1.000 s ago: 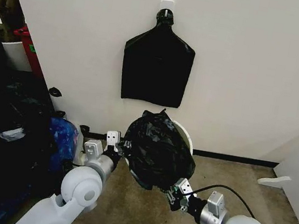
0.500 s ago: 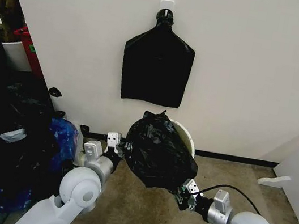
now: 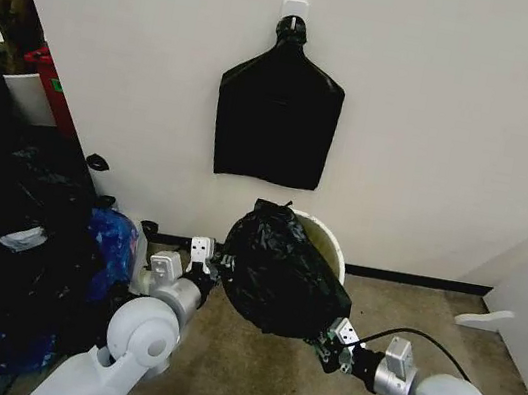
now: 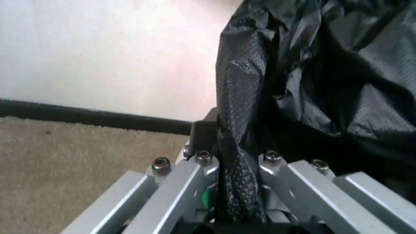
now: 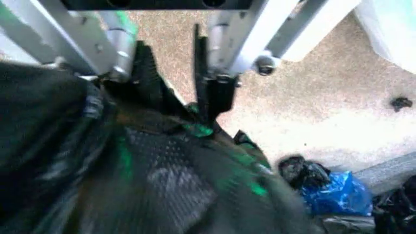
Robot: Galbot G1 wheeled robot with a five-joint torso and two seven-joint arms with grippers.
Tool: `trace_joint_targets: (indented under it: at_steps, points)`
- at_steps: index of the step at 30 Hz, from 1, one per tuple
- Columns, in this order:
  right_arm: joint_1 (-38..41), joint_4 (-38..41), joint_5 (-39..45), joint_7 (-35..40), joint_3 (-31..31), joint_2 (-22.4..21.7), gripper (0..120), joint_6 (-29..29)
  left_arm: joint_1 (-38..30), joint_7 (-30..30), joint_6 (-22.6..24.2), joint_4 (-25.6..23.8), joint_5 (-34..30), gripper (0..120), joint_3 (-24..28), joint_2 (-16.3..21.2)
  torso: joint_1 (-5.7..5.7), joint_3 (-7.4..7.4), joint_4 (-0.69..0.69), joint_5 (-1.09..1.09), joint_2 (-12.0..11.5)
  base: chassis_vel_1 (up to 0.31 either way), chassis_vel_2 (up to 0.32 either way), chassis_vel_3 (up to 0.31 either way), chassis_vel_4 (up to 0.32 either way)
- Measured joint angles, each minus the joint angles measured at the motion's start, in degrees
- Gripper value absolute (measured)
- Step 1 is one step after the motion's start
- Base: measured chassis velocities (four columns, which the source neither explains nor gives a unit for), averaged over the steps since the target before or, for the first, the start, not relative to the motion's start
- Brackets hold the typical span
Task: Place the garbage bag over the trash bin.
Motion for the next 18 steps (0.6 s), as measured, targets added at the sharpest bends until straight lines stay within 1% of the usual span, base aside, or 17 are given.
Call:
trace_joint_targets:
  at_steps: [2,3,5,7,9,10,11,15,16,17,18]
  points:
    - [-2.3,1.8,-1.0,0.2,1.7,0.0,27,0.5,-0.7,0.0,-0.3,0.8,0.2,4,0.1,-0.2,0.0,0.0,-0.01,0.0,0.0,0.0,0.0,0.0,0.0]
    - [-2.3,1.8,-1.0,0.2,1.7,0.0,27,0.5,-0.7,0.0,-0.3,0.8,0.2,4,0.1,-0.2,0.0,0.0,-0.01,0.0,0.0,0.0,0.0,0.0,0.0]
    - [-4.4,3.0,-2.0,0.4,3.0,0.3,35,1.3,-1.2,0.0,-0.6,1.4,0.4,4,0.1,-0.4,0.0,0.0,0.0,-0.01,0.0,0.0,0.0,0.0,0.0]
    - [-6.4,4.2,-2.7,0.9,4.0,0.8,43,1.9,-1.6,0.0,-1.0,1.9,0.7,4,0.1,-0.6,0.0,0.0,0.0,0.02,0.0,0.0,0.0,0.0,0.0]
    - [-9.3,6.5,-3.5,1.8,5.4,1.4,53,2.9,-2.0,-0.1,-1.4,2.3,0.9,4,0.1,-0.8,0.0,0.0,0.0,0.01,0.0,0.0,0.0,0.0,0.0]
    - [-10.2,7.2,-3.7,1.9,6.0,1.7,56,3.1,-2.1,-0.2,-1.5,2.3,0.9,4,0.1,-0.9,0.0,0.0,0.0,0.01,0.0,0.0,0.0,0.0,0.0]
    - [-10.2,7.2,-3.7,1.9,6.0,1.7,56,3.1,-2.1,-0.2,-1.5,2.3,0.9,4,0.1,-0.9,0.0,0.0,0.0,0.01,0.0,0.0,0.0,0.0,0.0]
    - [-14.7,12.9,-2.4,2.5,9.8,2.7,74,3.4,-2.2,-0.4,-2.0,2.5,0.9,4,0.0,-0.7,0.0,0.0,0.0,0.0,0.0,0.0,0.0,0.0,0.0]
    - [-15.5,14.4,-1.7,3.1,10.6,3.0,77,3.4,-2.2,-0.5,-2.1,2.6,0.8,4,0.0,-0.7,0.0,0.0,0.0,-0.01,0.0,0.0,0.0,0.0,0.0]
    - [-15.5,14.4,-1.7,3.1,10.6,3.0,77,3.4,-2.2,-0.5,-2.1,2.6,0.8,4,0.0,-0.7,0.0,0.0,0.0,-0.01,0.0,0.0,0.0,0.0,0.0]
    - [-16.2,15.9,-0.7,3.7,11.4,3.3,82,3.4,-2.2,-0.5,-2.2,2.6,0.8,4,0.0,-0.7,0.0,0.0,0.0,0.0,0.0,0.0,0.0,0.0,0.0]
